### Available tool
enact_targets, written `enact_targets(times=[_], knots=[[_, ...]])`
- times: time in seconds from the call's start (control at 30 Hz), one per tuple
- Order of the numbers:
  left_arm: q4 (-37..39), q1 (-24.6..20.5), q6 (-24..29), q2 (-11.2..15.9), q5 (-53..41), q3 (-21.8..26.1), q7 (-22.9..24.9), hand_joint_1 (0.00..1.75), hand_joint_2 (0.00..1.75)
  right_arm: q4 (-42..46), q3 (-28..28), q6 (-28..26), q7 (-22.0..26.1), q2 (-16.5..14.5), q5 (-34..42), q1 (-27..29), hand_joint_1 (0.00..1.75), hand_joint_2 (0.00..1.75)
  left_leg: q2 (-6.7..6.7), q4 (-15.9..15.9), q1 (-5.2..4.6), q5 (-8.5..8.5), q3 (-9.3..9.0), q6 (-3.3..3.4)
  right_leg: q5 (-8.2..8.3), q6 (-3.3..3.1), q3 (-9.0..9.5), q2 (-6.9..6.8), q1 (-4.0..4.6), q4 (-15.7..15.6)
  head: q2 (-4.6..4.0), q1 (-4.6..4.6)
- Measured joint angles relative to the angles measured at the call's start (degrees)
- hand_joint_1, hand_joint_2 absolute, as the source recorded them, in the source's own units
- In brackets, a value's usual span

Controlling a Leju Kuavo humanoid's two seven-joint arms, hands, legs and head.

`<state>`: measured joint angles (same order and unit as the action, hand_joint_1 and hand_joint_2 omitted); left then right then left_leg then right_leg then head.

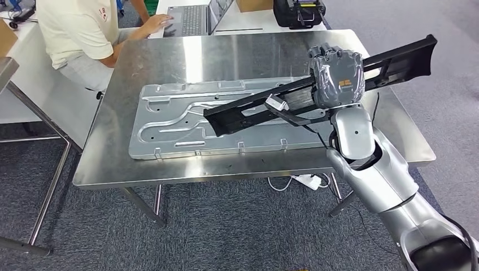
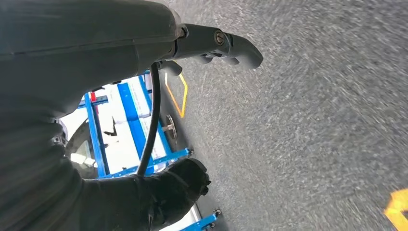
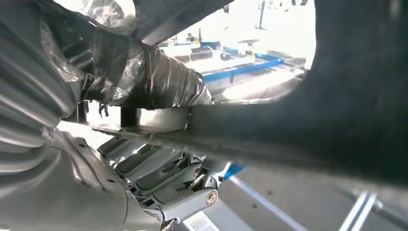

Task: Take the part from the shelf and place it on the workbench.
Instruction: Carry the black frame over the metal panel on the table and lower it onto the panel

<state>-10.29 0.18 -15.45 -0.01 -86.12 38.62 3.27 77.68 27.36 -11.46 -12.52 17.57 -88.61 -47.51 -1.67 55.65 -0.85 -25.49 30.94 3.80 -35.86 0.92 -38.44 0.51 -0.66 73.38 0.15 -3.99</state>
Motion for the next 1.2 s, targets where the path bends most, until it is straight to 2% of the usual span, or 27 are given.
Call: enact_targets(times=[0.03, 0.07, 0.13, 0.17, 0.2, 0.27, 0.33, 0.4, 0.47, 0.5, 0.53, 0.57, 0.6, 0.67, 0.7, 0.73, 0.83, 0.87, 0.9, 0.97, 1.0, 1.03, 1.07, 1.1, 1.13, 1.17, 1.2], knots=[[0.01, 0.05, -0.02, -0.07, 0.00, -0.05, -0.01, 0.00, 1.75, -0.31, -0.04, -0.02, 0.00, -0.07, 0.01, 0.10, 1.75, 1.75, 0.00, 0.05, 0.11, -0.76, -0.84, -0.17, -0.26, 0.23, -0.91, -0.09, -0.20, -0.95, -0.01, -0.01], [0.01, 0.11, -0.03, -0.14, 0.00, -0.10, -0.01, 0.00, 1.75, -0.54, -0.09, -0.03, 0.00, -0.09, 0.01, 0.14, 1.75, 1.75, 0.00, 0.16, 0.24, -1.61, -1.78, -0.39, 1.15, 0.41, -1.17, -0.18, -0.39, -3.36, -0.01, 0.00], [0.03, 0.17, -0.05, -0.23, 0.00, -0.18, -0.01, 0.00, 1.75, -0.98, -0.27, -0.14, 0.00, -0.11, 0.01, 0.23, 1.75, 1.75, -0.01, 0.68, 0.44, -3.53, -3.39, -1.00, 8.01, 0.57, -0.86, -0.41, -0.63, -9.76, -0.01, -0.01], [0.03, 0.13, -0.03, -0.24, 0.00, -0.20, -0.01, 0.00, 1.75, -1.25, -0.35, -0.28, 0.02, -0.18, 0.04, 0.27, 1.75, 1.75, -0.06, 0.96, 0.46, -4.49, -3.86, -1.41, 10.80, 0.35, -0.56, -0.49, -0.60, -11.93, -0.01, 0.04], [0.04, 0.12, 0.00, -0.24, 0.00, -0.22, -0.01, 0.00, 1.75, -1.52, -0.43, -0.47, 0.03, -0.26, 0.09, 0.34, 1.75, 1.75, -0.09, 1.10, 0.46, -5.29, -4.25, -1.84, 12.54, -0.03, -0.33, -0.53, -0.48, -12.98, -0.01, 0.08], [0.04, 0.00, 0.13, -0.21, 0.00, -0.23, -0.10, 0.00, 1.75, -1.93, -0.57, -0.94, 0.02, -0.59, 0.20, 0.22, 1.75, 1.75, -0.07, 1.72, 0.42, -5.78, -4.74, -2.58, 12.19, -1.05, 0.37, -0.41, -0.32, -13.09, -0.01, 0.19], [0.04, -0.17, 0.30, -0.21, 0.00, -0.24, -0.35, 0.00, 1.75, -2.18, -0.93, -1.26, -0.01, -0.91, 0.26, -0.32, 1.75, 1.75, 0.31, 4.77, 0.54, -5.29, -3.70, -3.20, 11.59, -1.90, 1.47, -0.27, -0.50, -13.45, 0.00, 0.15], [0.05, -0.37, 0.45, -0.27, 0.00, -0.24, -0.69, 0.00, 1.75, -2.50, -1.40, -1.37, -0.01, -1.22, 0.35, -0.88, 1.75, 1.75, 0.83, 10.86, 0.80, -5.93, 0.26, -3.88, 10.65, -2.38, 3.02, -0.21, -0.61, -13.90, 0.01, 0.08], [0.06, -0.45, 0.56, -0.39, 0.00, -0.24, -0.88, 0.00, 1.75, -2.79, -1.63, -1.38, 0.01, -1.45, 0.52, -0.87, 1.75, 1.75, 1.18, 16.46, 0.98, -8.81, 5.30, -4.33, 9.37, -2.44, 4.86, -0.21, -0.60, -14.35, -0.01, 0.05], [0.06, -0.43, 0.60, -0.45, 0.00, -0.24, -0.89, 0.00, 1.75, -2.87, -1.64, -1.37, 0.02, -1.49, 0.63, -0.70, 1.75, 1.75, 1.27, 17.51, 1.00, -10.34, 7.27, -4.37, 8.59, -2.42, 5.95, -0.21, -0.59, -14.51, -0.01, 0.05], [0.06, -0.39, 0.62, -0.51, 0.00, -0.24, -0.91, 0.00, 1.75, -2.94, -1.64, -1.35, 0.03, -1.50, 0.72, -0.54, 1.75, 1.75, 1.30, 17.00, 0.98, -11.04, 8.59, -4.25, 7.72, -2.40, 7.14, -0.22, -0.55, -14.61, -0.01, 0.05], [0.06, -0.33, 0.66, -0.54, 0.00, -0.24, -0.95, 0.00, 1.75, -2.99, -1.64, -1.33, 0.04, -1.54, 0.78, -0.43, 1.75, 1.75, 1.30, 15.01, 0.91, -10.28, 9.22, -3.98, 6.80, -2.38, 8.40, -0.22, -0.48, -14.68, 0.00, 0.06], [0.06, -0.23, 0.68, -0.57, 0.00, -0.24, -0.99, 0.00, 1.75, -3.02, -1.66, -1.30, 0.03, -1.60, 0.85, -0.35, 1.75, 1.75, 1.30, 11.94, 0.79, -7.59, 9.37, -3.49, 5.88, -2.37, 9.63, -0.23, -0.37, -14.79, 0.01, 0.06], [0.09, 0.06, 0.86, -0.60, 0.00, -0.24, -1.10, 0.00, 1.75, -3.25, -1.75, -1.23, 0.02, -1.81, 0.93, -0.03, 1.75, 1.75, 1.03, 5.83, 0.22, 0.80, 9.34, -2.14, 4.17, -2.10, 11.64, 0.01, -0.12, -14.86, 0.00, 0.08], [0.11, 0.20, 1.08, -0.64, 0.00, -0.26, -1.13, 0.00, 1.75, -3.38, -1.79, -1.11, 0.02, -1.93, 0.96, 0.26, 1.75, 1.75, 0.86, 4.23, -0.04, 3.84, 9.24, -1.61, 3.36, -1.83, 12.34, 0.23, -0.01, -14.92, -0.01, 0.13], [0.13, 0.28, 1.37, -0.68, 0.01, -0.32, -1.13, 0.00, 1.75, -3.47, -1.83, -1.00, 0.00, -2.08, 0.97, 0.58, 1.75, 1.75, 0.68, 3.70, -0.30, 5.22, 9.14, -1.27, 2.67, -1.51, 12.90, 0.46, 0.05, -15.00, -0.01, 0.14], [0.15, -0.28, 2.26, -0.92, 0.07, -0.78, -0.69, 0.00, 1.75, -3.32, -2.18, -0.66, -0.13, -2.35, 0.97, 0.99, 1.75, 1.75, 0.63, 3.30, -0.08, 4.30, 7.86, -0.84, 0.95, -0.69, 13.92, 0.45, 0.13, -14.94, 0.00, 0.16], [0.15, -0.55, 2.40, -0.99, 0.08, -0.93, -0.43, 0.00, 1.75, -3.31, -2.43, -0.56, -0.19, -2.38, 0.97, 0.99, 1.31, 1.31, 0.64, 2.89, 0.09, 4.02, 7.34, -0.63, 0.09, -0.46, 13.24, 0.28, 0.14, -13.38, 0.00, 0.20], [0.15, -0.76, 2.45, -1.05, 0.09, -1.02, -0.15, 0.00, 1.75, -3.34, -2.65, -0.48, -0.26, -2.45, 0.98, 1.06, 0.87, 0.87, 0.63, 2.59, 0.17, 3.68, 6.85, -0.48, -1.07, -0.27, 11.69, 0.10, 0.11, -10.61, 0.00, 0.24], [0.15, -1.04, 2.25, -1.20, 0.08, -1.16, 0.41, 0.00, 1.75, -3.66, -2.86, -0.35, -0.48, -2.79, 1.12, 1.54, 0.00, 0.00, 0.59, 2.57, 0.15, 2.65, 6.03, -0.28, -3.09, 0.09, 6.29, -0.02, 0.13, -2.95, 0.01, 0.26], [0.15, -1.11, 2.08, -1.26, 0.08, -1.25, 0.68, 0.00, 1.75, -3.98, -2.86, -0.29, -0.61, -3.04, 1.26, 1.97, 0.00, 0.00, 0.53, 2.64, 0.15, 2.03, 5.48, -0.30, -2.78, 0.19, 3.73, -0.05, 0.12, -0.39, 0.01, 0.25], [0.15, -1.14, 1.91, -1.32, 0.07, -1.37, 0.92, 0.00, 1.75, -4.38, -2.86, -0.25, -0.76, -3.30, 1.44, 2.40, 0.00, 0.00, 0.45, 2.73, 0.14, 1.40, 4.86, -0.32, -1.36, 0.20, 1.91, -0.07, 0.11, 0.48, 0.01, 0.26], [0.15, -1.13, 1.81, -1.35, 0.07, -1.49, 1.12, 0.00, 1.75, -4.90, -2.87, -0.23, -0.93, -3.57, 1.62, 2.74, 0.00, 0.00, 0.35, 2.81, 0.11, 0.77, 4.14, -0.35, 1.41, 0.08, 1.18, -0.08, 0.15, -1.02, 0.01, 0.26], [0.15, -1.12, 1.75, -1.39, 0.08, -1.61, 1.25, 0.00, 1.31, -5.46, -2.90, -0.24, -1.10, -3.87, 1.81, 2.95, 0.00, 0.00, 0.26, 2.89, 0.05, 0.14, 3.39, -0.41, 4.96, -0.21, 1.21, -0.09, 0.25, -4.35, 0.01, 0.26], [0.17, -1.02, 1.72, -1.52, 0.10, -1.67, 1.31, 0.00, 0.87, -6.06, -2.96, -0.29, -1.23, -4.15, 1.98, 3.11, 0.00, 0.00, 0.20, 2.90, 0.02, -0.36, 2.85, -0.49, 7.74, -0.61, 1.57, -0.07, 0.40, -7.28, 0.00, 0.21], [0.20, -0.99, 1.71, -1.64, 0.13, -1.69, 1.28, 0.00, 0.44, -6.67, -3.04, -0.41, -1.33, -4.43, 2.13, 3.28, 0.00, 0.00, 0.12, 2.98, -0.01, -0.74, 2.49, -0.59, 9.93, -1.00, 2.07, -0.05, 0.61, -9.85, 0.00, 0.14], [0.22, -0.98, 1.69, -1.75, 0.15, -1.69, 1.20, 0.00, 0.00, -7.15, -3.11, -0.55, -1.36, -4.64, 2.24, 3.49, 0.00, 0.00, 0.04, 3.07, 0.04, -1.01, 2.35, -0.68, 10.90, -1.32, 2.47, -0.06, 0.76, -11.43, 0.00, 0.10]])
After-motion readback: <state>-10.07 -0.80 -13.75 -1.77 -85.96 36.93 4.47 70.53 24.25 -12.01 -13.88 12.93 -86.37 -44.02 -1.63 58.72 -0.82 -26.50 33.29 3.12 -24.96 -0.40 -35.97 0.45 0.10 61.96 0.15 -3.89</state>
